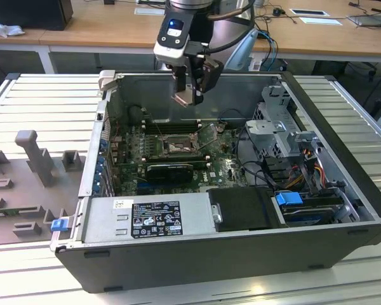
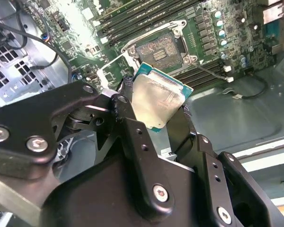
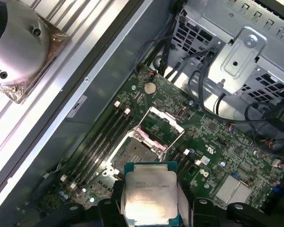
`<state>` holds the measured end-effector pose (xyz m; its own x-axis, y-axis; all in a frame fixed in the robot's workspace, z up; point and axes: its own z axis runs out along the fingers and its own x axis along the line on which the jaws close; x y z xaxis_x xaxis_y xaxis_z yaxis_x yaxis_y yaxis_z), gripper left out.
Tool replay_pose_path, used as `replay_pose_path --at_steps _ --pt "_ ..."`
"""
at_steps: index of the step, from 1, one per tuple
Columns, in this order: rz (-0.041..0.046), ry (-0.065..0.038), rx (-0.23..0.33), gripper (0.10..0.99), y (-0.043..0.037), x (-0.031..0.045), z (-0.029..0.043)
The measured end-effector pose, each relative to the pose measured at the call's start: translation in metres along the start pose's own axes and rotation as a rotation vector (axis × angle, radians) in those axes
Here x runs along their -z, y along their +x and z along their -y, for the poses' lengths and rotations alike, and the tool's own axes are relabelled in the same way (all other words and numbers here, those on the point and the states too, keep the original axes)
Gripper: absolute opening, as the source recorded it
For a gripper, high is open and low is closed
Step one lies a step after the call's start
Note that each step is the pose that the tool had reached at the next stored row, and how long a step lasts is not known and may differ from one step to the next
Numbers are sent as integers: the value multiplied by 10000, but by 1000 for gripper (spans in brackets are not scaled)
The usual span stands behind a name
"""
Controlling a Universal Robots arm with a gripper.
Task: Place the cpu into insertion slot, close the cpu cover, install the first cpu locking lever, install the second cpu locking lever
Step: 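Place the cpu into insertion slot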
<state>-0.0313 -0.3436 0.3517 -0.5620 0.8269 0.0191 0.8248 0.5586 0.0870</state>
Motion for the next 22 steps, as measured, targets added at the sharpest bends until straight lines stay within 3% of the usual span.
replay_pose_path --at_steps 5,22 --pt "52 -11 -602 529 -1 -38 4" --pt "73 2 -967 529 -2 -161 17"
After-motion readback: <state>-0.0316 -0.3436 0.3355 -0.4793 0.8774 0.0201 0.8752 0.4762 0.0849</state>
